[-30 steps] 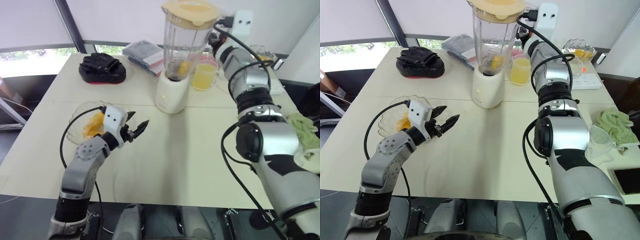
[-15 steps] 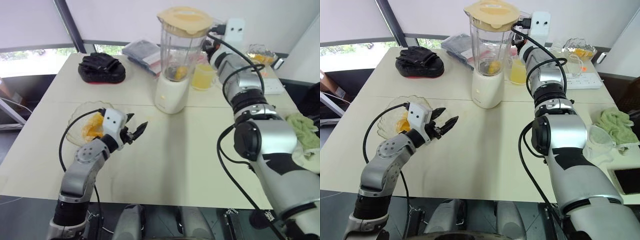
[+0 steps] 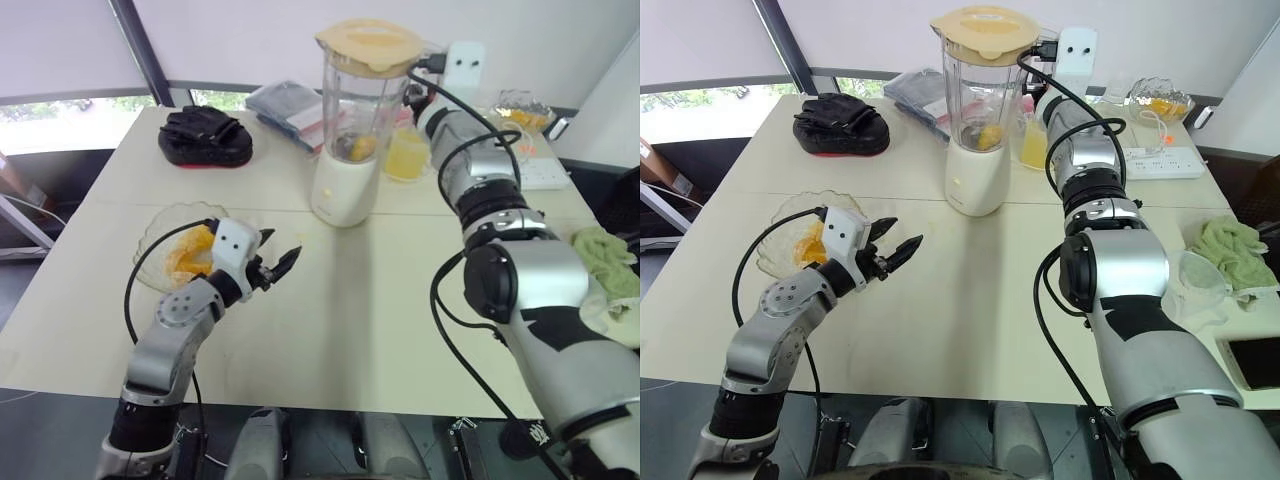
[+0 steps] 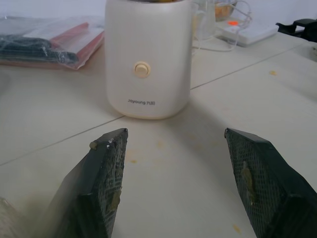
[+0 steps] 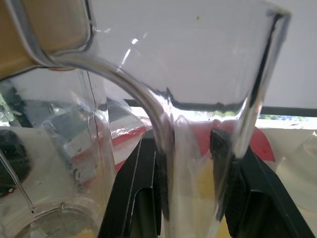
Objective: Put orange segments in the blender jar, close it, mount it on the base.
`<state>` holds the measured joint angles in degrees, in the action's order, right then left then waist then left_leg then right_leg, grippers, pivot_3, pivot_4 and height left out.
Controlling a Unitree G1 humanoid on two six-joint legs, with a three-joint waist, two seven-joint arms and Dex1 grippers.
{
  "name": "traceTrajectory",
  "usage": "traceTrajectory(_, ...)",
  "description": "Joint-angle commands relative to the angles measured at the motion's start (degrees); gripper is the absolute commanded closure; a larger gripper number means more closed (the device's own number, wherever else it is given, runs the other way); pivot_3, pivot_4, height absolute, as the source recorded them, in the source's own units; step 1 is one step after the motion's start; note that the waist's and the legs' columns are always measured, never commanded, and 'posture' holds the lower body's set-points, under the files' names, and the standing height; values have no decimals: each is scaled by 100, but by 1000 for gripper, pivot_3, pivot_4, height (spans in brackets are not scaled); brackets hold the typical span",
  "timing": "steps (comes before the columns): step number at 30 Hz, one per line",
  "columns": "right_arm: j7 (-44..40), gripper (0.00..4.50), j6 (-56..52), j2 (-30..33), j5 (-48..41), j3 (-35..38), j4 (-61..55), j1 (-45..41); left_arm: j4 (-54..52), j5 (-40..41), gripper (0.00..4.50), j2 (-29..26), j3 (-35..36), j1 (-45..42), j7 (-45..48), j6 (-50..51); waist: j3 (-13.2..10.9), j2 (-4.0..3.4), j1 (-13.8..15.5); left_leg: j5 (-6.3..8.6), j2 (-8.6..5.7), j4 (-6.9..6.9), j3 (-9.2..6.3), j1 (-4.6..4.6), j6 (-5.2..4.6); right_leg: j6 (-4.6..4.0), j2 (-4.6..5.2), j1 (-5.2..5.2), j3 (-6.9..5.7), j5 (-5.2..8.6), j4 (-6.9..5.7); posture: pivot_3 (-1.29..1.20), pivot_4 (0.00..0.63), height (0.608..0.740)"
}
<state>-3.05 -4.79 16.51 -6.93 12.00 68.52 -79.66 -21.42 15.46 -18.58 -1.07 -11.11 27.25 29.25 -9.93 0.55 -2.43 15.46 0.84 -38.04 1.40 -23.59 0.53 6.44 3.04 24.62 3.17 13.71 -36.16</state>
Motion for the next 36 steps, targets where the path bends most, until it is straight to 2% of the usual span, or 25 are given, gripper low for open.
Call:
traceTrajectory(1, 37, 3481, 46, 43, 85, -50, -259, 85, -121, -1, 1278, -24, -23, -74, 2, -153, 0, 0, 0, 0, 0, 0, 0, 2, 0, 0, 0, -2, 0, 0, 0, 0, 150, 740)
traceTrajectory(17, -265, 3481, 54, 35, 66, -237, -831, 401, 57, -52, 1278, -7, -160, -226, 69, -260, 1, 1, -4, 0, 0, 0, -1, 8, 0, 0, -2, -7, -1, 0, -2, 0, 150, 740)
traceTrajectory(18, -266, 2465, 53, 35, 66, -239, -833, 402, 66, -52, 1207, -6, -167, -234, 68, -264, 1, 1, -7, 0, 0, 0, -1, 8, 0, 0, -2, -7, -1, 0, -2, 0, 150, 740)
traceTrajectory(21, -299, 1103, 39, 34, 84, -269, -873, 418, 86, -37, 1207, -11, -178, -249, 64, -256, 0, 0, -13, 0, 0, 0, -1, 8, 0, 0, -2, -7, 0, 0, -2, 0, 150, 740)
traceTrajectory(28, -403, 1103, -39, 45, 65, -247, -996, 588, 154, -47, 1207, -17, -180, -289, 65, -297, 0, 0, -19, 0, 4, 0, -1, 9, 0, 0, -8, -6, 0, 0, -3, 0, 150, 740)
traceTrajectory(36, -452, 1103, -258, -59, 38, -273, -1424, 1193, 183, -28, 1207, -26, -171, -337, 70, -301, 0, 0, -12, 0, 4, 0, -1, 9, 0, 0, -8, -6, 1, 0, -3, 0, 150, 740)
